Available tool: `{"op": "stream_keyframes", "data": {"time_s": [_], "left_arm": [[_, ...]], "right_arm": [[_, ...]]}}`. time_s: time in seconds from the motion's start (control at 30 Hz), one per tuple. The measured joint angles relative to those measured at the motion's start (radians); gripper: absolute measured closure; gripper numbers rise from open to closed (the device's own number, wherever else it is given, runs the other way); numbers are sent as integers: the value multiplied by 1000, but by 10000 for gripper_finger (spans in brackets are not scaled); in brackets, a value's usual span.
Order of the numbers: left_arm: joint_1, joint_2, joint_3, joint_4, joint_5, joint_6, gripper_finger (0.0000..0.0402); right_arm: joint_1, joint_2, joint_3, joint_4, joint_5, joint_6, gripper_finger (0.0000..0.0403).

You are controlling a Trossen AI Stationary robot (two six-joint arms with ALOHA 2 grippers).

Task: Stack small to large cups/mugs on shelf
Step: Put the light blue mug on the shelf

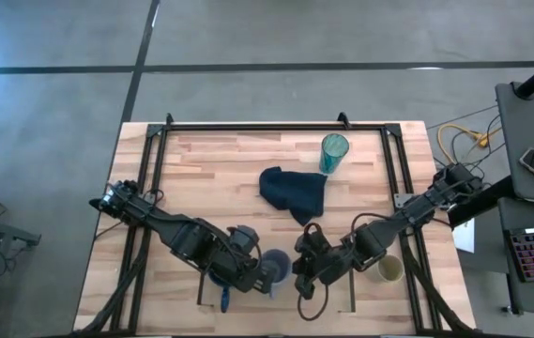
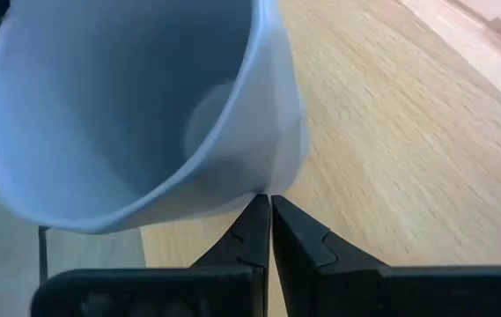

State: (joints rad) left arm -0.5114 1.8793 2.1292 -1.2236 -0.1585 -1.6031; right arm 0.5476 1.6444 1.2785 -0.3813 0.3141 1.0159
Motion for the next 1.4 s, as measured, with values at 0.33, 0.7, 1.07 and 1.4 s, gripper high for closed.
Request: {"op": "stream_keyframes", "data": {"time_s": [0.33,0.7,1.07,1.4], "left_arm": [[1,0,0,-20,0,13,343],[-5,-3,0,-16,50,13,343],[-16,-49,-1,-81,8,14,343],[-17,-94,-1,-80,-137,48,343]], "right_arm": [[1,-5,8,-6,-17,-25,394],[1,-7,9,-12,-26,-48,394],[-2,-26,10,-51,-29,-49,394],[-34,-39,10,-36,-26,-60,394]]}}
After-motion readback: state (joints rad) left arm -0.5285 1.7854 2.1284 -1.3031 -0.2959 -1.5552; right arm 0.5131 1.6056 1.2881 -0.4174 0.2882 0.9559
